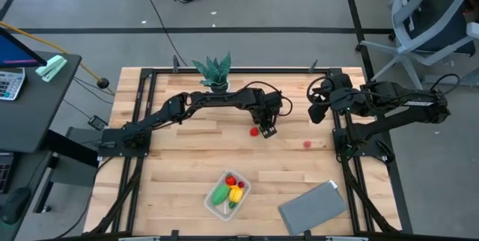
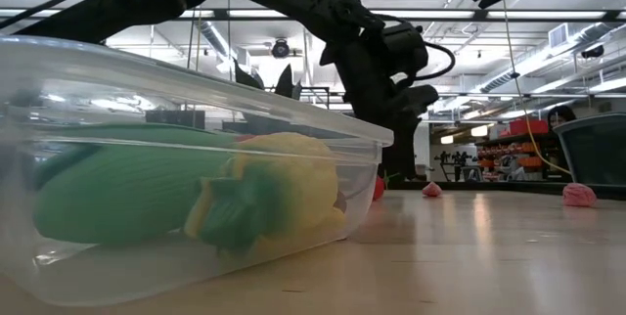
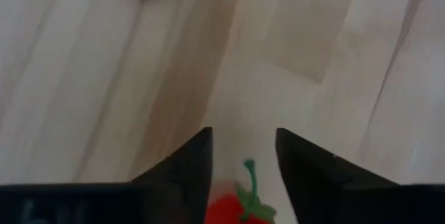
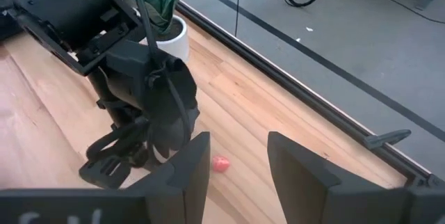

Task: Pick and placing Produce into tupperware
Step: Put the red strawberry into the transparent bin

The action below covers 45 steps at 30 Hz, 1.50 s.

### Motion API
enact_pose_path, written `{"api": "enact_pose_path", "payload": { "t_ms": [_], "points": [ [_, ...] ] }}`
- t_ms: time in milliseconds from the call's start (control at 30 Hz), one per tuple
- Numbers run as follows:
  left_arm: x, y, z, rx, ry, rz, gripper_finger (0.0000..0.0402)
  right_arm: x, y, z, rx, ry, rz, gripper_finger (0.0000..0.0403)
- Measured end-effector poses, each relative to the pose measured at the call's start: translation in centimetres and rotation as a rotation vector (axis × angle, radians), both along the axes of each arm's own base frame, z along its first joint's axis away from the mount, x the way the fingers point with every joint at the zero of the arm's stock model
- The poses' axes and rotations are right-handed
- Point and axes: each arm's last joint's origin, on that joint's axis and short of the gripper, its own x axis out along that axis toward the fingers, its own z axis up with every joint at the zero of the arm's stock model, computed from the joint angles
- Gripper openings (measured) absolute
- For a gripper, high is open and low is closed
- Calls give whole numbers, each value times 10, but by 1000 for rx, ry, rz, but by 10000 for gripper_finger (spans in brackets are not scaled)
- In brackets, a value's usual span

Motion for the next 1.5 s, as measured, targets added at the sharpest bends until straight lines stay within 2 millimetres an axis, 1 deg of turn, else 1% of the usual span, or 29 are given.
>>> {"api": "enact_pose_path", "payload": {
  "t_ms": [100, 167, 233, 300, 367, 400, 433, 533, 567, 700, 900, 1000, 1100, 1200, 1233, 1333, 1400, 1500],
  "points": [
    [-3, -4, -2, -14, 42, 7, 196, 0, 0, 0, 4, 0, 3, 153],
    [-4, -10, -2, -18, 62, -2, 209, 0, 0, 0, 7, 0, 6, 153],
    [-4, -15, -3, -18, 71, -16, 213, 0, 0, 0, 9, 0, 8, 153],
    [-4, -19, -3, -16, 71, -24, 207, 0, 0, 0, 9, 0, 8, 153],
    [-3, -22, -3, -8, 71, -29, 183, 0, 0, 0, 10, -1, 8, 153],
    [-3, -23, -3, -3, 73, -31, 163, 0, 0, 0, 11, -2, 6, 153],
    [-3, -24, -3, 4, 74, -31, 138, 0, 0, 0, 12, -3, 5, 153],
    [-3, -26, -3, 16, 75, -28, 37, 0, 0, 0, 13, -4, 4, 153],
    [-3, -25, -3, 18, 77, -25, 20, 0, 0, 0, 14, -5, 3, 153],
    [-3, -24, -3, 61, 85, -16, 9, 0, 0, 0, 15, -5, 3, 153],
    [-4, -20, -3, 65, 91, -21, 5, 0, 0, 0, 15, -6, 3, 153],
    [-6, -21, 9, 60, 113, -26, 4, 0, 0, 0, 15, -6, 3, 153],
    [-9, -27, 31, 67, 129, -64, 3, 0, 0, 0, 14, -5, 3, 153],
    [-21, -38, 51, 29, 141, -66, 2, 0, 0, 0, 11, -1, 7, 153],
    [-26, -42, 62, -2, 138, -61, 2, 0, 0, 0, 10, 0, 8, 153],
    [-44, -61, 86, -70, 217, -29, 2, 0, 0, 0, 9, 2, 8, 153],
    [-55, -78, 94, -89, 293, -2, 3, -1, 0, -1, 8, 9, 8, 153],
    [-69, -109, 104, -108, 394, 55, 3, -1, 0, -1, 8, 16, 8, 153]
  ]
}}
